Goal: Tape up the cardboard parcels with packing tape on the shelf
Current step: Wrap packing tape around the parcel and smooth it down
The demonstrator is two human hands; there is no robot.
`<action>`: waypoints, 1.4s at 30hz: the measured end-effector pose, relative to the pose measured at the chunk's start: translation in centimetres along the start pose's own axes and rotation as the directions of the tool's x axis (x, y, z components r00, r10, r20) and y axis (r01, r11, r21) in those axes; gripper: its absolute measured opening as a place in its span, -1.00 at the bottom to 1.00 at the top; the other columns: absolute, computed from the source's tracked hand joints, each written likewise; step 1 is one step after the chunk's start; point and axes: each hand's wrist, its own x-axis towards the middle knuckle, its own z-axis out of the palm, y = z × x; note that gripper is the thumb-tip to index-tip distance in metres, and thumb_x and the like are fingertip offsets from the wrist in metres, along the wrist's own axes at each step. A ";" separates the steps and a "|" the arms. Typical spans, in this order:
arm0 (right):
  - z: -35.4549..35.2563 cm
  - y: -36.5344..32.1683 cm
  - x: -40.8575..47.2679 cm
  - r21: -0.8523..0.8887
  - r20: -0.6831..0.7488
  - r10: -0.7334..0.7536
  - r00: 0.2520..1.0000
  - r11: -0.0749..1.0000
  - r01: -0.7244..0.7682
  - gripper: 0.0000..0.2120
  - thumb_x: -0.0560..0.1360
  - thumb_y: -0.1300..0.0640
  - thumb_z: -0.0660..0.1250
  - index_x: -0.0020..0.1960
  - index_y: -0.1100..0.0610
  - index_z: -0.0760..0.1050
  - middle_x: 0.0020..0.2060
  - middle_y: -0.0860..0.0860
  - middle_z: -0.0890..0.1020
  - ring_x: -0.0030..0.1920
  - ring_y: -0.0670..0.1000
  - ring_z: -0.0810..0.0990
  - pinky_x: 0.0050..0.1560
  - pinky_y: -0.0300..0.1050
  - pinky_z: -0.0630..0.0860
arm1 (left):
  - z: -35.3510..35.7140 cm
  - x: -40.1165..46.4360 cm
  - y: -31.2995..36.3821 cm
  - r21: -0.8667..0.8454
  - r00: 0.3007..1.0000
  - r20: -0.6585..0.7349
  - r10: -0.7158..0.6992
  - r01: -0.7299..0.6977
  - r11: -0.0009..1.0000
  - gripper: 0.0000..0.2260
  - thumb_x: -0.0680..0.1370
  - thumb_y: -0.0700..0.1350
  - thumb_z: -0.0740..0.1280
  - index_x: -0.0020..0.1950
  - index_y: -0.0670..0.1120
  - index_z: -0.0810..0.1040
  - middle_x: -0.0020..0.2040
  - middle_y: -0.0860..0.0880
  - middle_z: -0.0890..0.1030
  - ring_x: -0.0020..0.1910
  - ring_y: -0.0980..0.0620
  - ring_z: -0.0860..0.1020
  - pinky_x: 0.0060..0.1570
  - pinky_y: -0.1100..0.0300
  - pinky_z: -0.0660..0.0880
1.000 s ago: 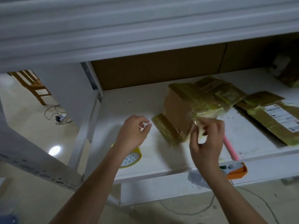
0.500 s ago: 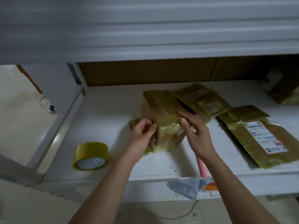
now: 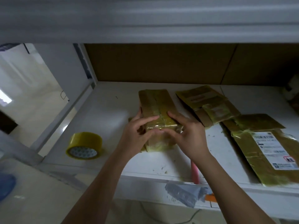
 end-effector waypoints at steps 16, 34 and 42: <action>-3.8 1.3 1.9 0.208 0.413 0.008 0.911 0.973 -0.103 -0.58 0.53 0.31 0.37 0.36 0.13 0.46 -0.55 -0.46 0.41 -0.36 -0.44 0.48 -0.27 -0.57 0.33 | -2.3 0.7 -0.3 0.110 0.975 0.207 -0.082 0.060 0.992 -0.60 0.55 -0.17 0.38 0.22 0.32 0.55 0.27 0.06 0.53 0.20 0.09 0.57 0.27 -0.01 0.51; -4.2 2.8 1.5 0.462 0.438 0.025 0.899 0.852 -0.249 -0.52 0.41 0.30 0.48 0.22 -0.12 0.56 0.25 -0.11 0.57 0.19 -0.15 0.60 0.31 -0.16 0.46 | -2.6 1.0 0.2 -0.073 0.966 0.227 -0.121 0.141 0.987 -0.58 0.41 -0.31 0.46 0.14 0.12 0.63 0.43 -0.04 0.44 0.22 0.14 0.58 0.13 0.24 0.55; -2.8 2.7 -0.5 0.399 0.273 0.000 0.962 0.910 -0.113 -0.52 0.51 0.30 0.39 0.31 -0.13 0.47 0.08 -0.09 0.67 -0.10 -0.30 0.64 0.00 -0.45 0.48 | -1.7 0.0 -0.1 -0.045 0.988 0.124 -0.096 0.103 0.994 -0.54 0.44 -0.39 0.43 0.17 0.11 0.58 0.36 0.04 0.46 0.12 0.22 0.61 0.01 0.32 0.57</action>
